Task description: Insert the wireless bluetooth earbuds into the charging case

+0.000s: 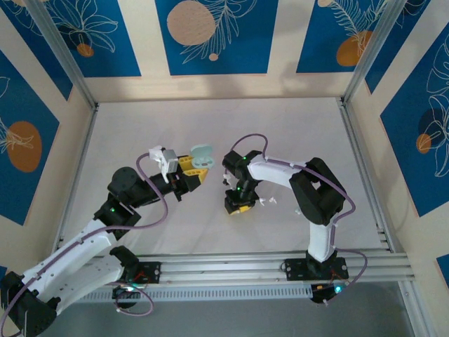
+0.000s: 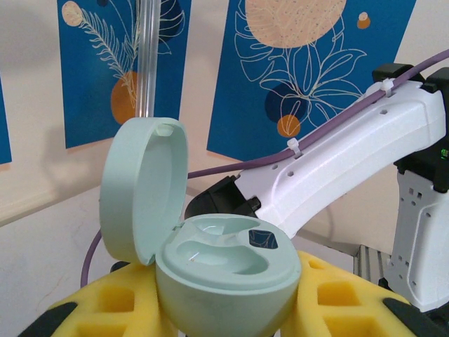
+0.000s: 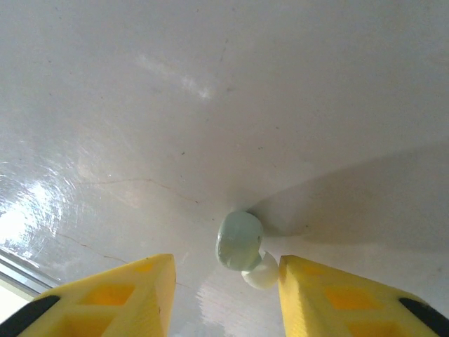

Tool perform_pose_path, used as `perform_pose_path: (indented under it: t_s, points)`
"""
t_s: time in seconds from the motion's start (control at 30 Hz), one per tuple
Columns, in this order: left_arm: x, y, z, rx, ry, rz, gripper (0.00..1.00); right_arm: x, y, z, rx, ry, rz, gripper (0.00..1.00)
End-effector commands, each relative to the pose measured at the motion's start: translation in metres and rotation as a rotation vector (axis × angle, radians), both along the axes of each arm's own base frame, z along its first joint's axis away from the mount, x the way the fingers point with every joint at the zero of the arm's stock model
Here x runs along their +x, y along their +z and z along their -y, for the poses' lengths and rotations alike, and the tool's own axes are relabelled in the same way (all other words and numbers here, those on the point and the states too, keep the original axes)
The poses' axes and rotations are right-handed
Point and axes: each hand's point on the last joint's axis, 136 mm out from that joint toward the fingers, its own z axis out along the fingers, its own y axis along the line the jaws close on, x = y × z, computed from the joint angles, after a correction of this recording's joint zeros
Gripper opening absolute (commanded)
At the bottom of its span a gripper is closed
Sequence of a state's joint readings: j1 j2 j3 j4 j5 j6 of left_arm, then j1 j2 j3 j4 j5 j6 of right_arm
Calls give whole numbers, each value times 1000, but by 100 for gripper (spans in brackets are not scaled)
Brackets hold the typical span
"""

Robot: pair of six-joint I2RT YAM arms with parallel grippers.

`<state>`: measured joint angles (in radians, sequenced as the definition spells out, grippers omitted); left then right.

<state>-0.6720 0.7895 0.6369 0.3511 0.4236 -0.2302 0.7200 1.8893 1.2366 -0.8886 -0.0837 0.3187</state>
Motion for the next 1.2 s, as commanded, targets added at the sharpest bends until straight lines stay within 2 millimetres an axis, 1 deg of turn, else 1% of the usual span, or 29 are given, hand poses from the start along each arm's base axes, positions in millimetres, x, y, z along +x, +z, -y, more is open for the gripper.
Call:
perform_pose_path:
  t_s: [0.0,0.07,0.13,0.37,0.63,0.8,1.17]
  points:
    - [-3,25,-2,-44,3,46,28,3,16,3,-27,-4,32,46]
    - [-3,25,-2,-45,2,46,28,7,16,7,-53,6,57,47]
    - [-4,25,-2,-45,2,46,28,10,16,6,-57,16,69,47]
    - [-4,26,-3,-47,7,48,28,10,7,-2,-88,60,82,40]
    - [-5,26,-3,-46,5,49,28,9,-2,0,-154,102,101,37]
    - [-5,25,-3,-47,3,47,28,10,-3,-4,-145,111,114,31]
    - [-5,25,-5,-49,8,47,28,10,-8,-3,-159,121,107,32]
